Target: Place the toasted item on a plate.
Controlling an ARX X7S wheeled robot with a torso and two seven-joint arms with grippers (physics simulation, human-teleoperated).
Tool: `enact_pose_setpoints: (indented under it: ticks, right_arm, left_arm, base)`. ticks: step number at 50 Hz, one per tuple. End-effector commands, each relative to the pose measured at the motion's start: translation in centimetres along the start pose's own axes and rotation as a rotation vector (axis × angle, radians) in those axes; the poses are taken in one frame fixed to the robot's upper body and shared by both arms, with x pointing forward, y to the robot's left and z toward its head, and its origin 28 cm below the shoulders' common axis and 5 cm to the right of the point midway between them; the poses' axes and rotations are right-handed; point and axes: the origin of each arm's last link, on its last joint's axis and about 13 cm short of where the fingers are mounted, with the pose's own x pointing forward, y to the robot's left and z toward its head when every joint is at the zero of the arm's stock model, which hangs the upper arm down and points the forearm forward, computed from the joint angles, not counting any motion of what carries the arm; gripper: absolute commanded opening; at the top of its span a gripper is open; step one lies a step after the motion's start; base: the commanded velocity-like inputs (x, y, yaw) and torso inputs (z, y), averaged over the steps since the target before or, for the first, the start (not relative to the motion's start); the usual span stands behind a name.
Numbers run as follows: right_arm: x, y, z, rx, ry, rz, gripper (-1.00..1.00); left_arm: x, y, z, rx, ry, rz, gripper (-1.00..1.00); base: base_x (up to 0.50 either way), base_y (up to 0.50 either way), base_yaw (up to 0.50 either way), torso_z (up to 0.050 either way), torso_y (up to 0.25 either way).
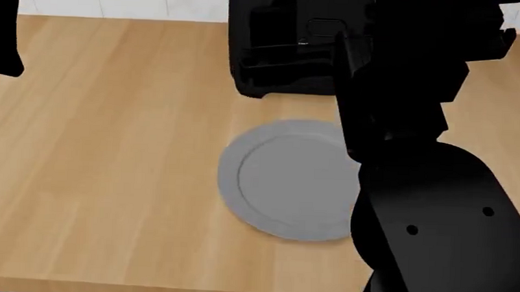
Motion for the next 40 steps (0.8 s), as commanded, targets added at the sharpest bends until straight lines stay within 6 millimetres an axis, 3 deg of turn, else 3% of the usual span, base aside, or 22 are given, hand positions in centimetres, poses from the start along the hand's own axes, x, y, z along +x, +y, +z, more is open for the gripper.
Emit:
enact_pose_setpoints:
  ticks: [1,36,40]
  right_arm:
    - [-0.16,-0.25,-0.02,0.006,-0.002,-0.004,1.00]
    - [-0.28,-0.12,-0.13,0.012,0.005,-0.006,1.00]
    - [-0.33,-0.12,-0.05,0.011,0.002,-0.004,1.00]
  left_arm:
    - [0.01,-0.16,0.19,0.005,-0.001,-0.007,1.00]
    - [-0.35,0.00,0.11,0.002,-0.001,-0.003,1.00]
    - [-0.29,0.00,0.13,0.001,-0.001,-0.003,1.00]
  base:
    - [0.50,0.00,0.00,0.000,0.000]
    - [0.50,0.00,0.00,0.000,0.001]
    - [0.00,0.00,0.00,0.000,0.000]
